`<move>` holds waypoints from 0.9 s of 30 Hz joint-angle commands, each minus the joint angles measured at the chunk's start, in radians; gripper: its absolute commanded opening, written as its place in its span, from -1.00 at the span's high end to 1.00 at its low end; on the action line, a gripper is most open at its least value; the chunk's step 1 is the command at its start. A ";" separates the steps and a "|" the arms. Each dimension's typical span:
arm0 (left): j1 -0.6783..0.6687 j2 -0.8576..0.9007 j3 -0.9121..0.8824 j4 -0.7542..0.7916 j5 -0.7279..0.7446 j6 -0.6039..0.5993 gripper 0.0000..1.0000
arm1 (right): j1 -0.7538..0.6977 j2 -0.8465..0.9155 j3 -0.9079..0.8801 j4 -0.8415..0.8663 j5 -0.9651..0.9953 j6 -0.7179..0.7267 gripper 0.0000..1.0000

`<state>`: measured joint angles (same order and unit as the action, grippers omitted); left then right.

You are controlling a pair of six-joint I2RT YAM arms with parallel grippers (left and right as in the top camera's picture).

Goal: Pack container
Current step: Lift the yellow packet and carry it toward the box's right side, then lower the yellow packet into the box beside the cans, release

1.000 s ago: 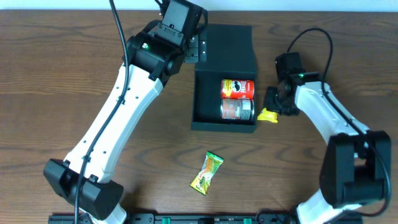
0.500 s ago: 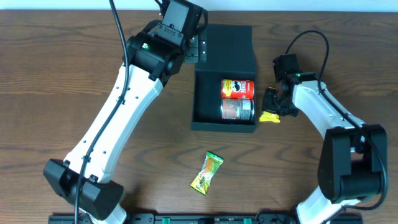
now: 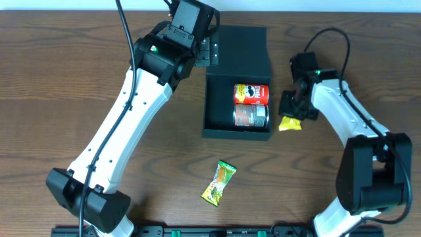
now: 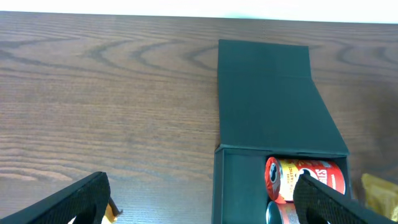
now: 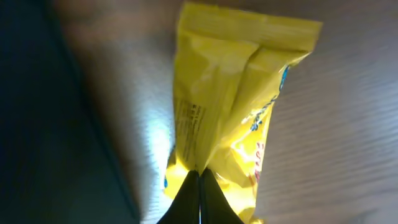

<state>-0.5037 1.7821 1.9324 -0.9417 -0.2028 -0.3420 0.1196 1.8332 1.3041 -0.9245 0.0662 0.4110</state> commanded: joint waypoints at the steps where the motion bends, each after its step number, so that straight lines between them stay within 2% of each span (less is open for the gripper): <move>1: 0.008 -0.015 0.018 -0.003 -0.018 0.006 -0.91 | -0.017 -0.006 0.119 -0.049 0.004 0.014 0.97; 8: 0.008 -0.015 0.018 -0.003 -0.018 0.006 -0.91 | -0.013 -0.006 0.333 -0.179 -0.078 -0.007 0.97; 14: 0.008 -0.015 0.018 0.001 -0.018 0.006 -0.91 | 0.026 -0.006 0.470 -0.226 -0.167 -0.008 0.96; 20: 0.015 -0.015 0.018 0.012 -0.019 0.006 -0.91 | 0.098 -0.006 0.490 -0.222 -0.258 0.011 0.97; 27: 0.099 -0.015 0.018 0.011 -0.017 0.006 -0.91 | 0.200 -0.006 0.490 -0.220 -0.288 0.024 0.97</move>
<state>-0.4328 1.7821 1.9324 -0.9318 -0.2028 -0.3420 0.2886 1.8336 1.7737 -1.1442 -0.2005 0.4160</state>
